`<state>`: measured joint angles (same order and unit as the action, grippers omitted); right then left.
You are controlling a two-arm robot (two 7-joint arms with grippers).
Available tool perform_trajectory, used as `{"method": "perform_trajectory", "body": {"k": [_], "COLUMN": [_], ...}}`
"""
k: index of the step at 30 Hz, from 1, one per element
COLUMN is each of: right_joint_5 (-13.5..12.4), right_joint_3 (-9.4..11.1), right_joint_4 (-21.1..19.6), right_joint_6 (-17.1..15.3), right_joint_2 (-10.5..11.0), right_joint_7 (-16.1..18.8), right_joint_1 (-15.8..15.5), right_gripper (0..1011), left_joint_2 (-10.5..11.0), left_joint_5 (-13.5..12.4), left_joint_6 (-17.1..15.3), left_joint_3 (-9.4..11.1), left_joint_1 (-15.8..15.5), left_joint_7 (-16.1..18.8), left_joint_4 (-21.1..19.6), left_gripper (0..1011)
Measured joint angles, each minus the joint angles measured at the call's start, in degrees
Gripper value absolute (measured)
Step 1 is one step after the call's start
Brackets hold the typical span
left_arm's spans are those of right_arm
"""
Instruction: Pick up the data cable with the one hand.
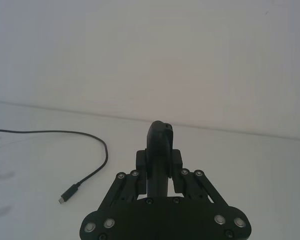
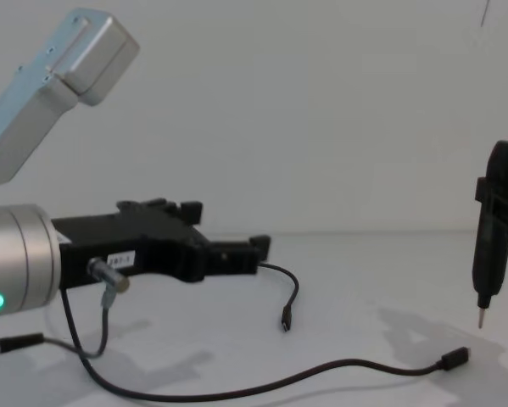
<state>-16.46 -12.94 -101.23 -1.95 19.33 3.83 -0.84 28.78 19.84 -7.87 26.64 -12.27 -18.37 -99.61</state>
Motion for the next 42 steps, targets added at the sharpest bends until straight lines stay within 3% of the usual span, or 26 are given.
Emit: {"method": "perform_trajectory", "body": {"k": [7,15,42], "right_joint_5": [0.00,0.00,0.00], "right_joint_3": [0.00,0.00,0.00], "right_joint_4": [0.00,0.00,0.00], "right_joint_6": [0.00,0.00,0.00], "right_joint_2": [0.00,0.00,0.00], "right_joint_7": [0.00,0.00,0.00], "right_joint_1": [0.00,0.00,0.00], "right_gripper": [279,279,279], "left_joint_2": [1.39,1.38,-4.07], "left_joint_5": [1.95,2.33,-0.68], "left_joint_6": [-3.50,-5.85,-12.03], "left_joint_3": [1.62,3.81,9.10], "left_joint_1": [-0.57,-1.89,-8.04], "left_joint_7": [-4.93,-7.42,-9.09], "left_joint_4": [-0.90,-0.70,6.98], "left_gripper": [1001,1001,1001]}}
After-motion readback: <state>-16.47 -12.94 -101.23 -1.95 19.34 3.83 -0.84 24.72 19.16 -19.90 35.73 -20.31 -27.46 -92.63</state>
